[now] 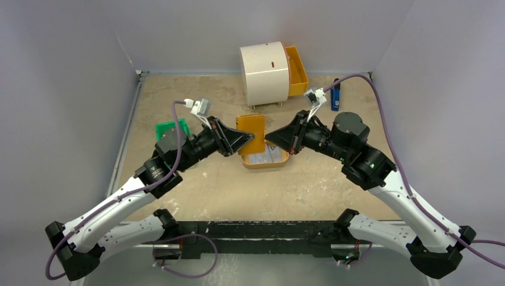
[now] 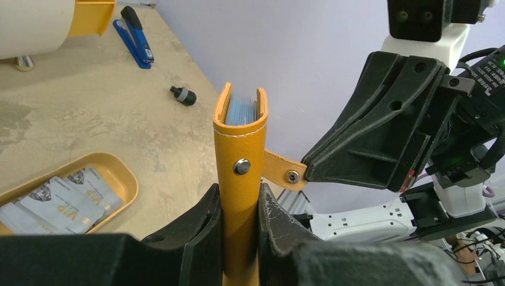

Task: Put the credit cards into the card holder
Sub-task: Close the card holder.

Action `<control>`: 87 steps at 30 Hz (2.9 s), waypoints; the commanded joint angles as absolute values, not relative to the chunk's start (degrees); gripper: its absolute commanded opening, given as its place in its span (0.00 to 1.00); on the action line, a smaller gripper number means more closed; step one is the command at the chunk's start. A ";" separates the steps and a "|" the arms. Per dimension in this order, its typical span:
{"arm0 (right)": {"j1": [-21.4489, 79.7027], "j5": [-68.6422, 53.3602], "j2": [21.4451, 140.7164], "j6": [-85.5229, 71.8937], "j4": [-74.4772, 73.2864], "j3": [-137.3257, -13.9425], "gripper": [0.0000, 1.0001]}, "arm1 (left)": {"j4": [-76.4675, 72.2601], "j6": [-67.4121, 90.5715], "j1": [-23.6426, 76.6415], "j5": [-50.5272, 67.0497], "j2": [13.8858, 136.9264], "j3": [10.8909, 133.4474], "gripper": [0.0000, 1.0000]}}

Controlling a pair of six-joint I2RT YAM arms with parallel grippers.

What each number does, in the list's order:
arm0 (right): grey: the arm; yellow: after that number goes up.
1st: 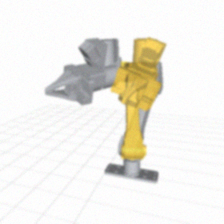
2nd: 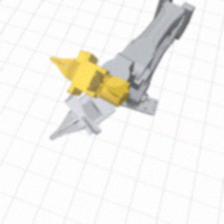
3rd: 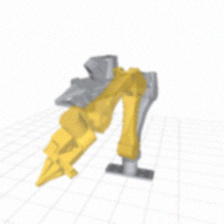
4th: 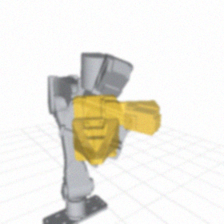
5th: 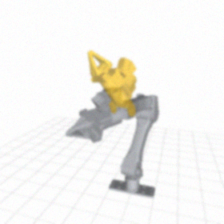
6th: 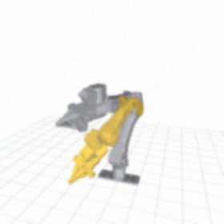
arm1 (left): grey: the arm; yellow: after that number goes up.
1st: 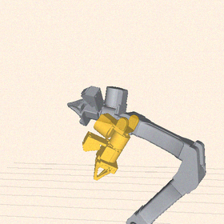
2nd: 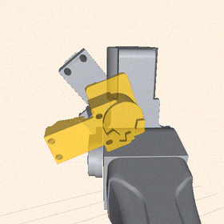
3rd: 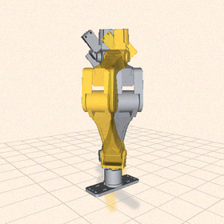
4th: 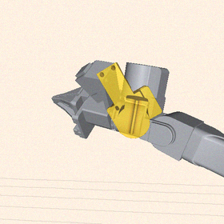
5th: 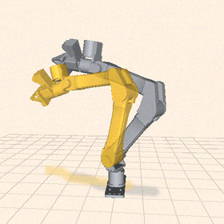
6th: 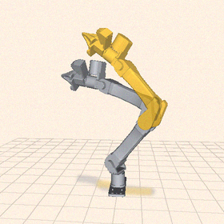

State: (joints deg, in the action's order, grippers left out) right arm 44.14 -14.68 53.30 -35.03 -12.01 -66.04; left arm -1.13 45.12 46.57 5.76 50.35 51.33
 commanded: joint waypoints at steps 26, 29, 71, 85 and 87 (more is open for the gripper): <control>44.14 -7.18 52.86 -36.78 2.04 -60.92 0.59 | 3.27 45.62 46.10 -9.20 43.62 55.94 0.00; 44.12 -7.50 54.74 -37.41 4.31 -61.34 0.57 | 3.34 45.87 46.11 -9.32 43.59 56.24 0.00; 44.20 -14.15 63.90 -38.06 3.78 -67.94 0.22 | 4.55 45.68 46.12 -9.40 42.28 56.04 0.00; 44.12 -16.64 61.99 -38.79 1.75 -68.49 0.00 | 6.16 43.39 46.13 -10.18 41.94 56.06 0.00; 44.17 -17.79 61.67 -37.87 0.22 -69.75 0.00 | 7.56 41.32 46.14 -10.40 42.20 56.44 0.00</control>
State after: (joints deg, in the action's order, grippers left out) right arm 44.14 -14.61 64.01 -38.57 1.21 -65.10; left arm 8.88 44.80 46.46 -9.39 43.11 53.25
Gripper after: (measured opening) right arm 0.008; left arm 0.183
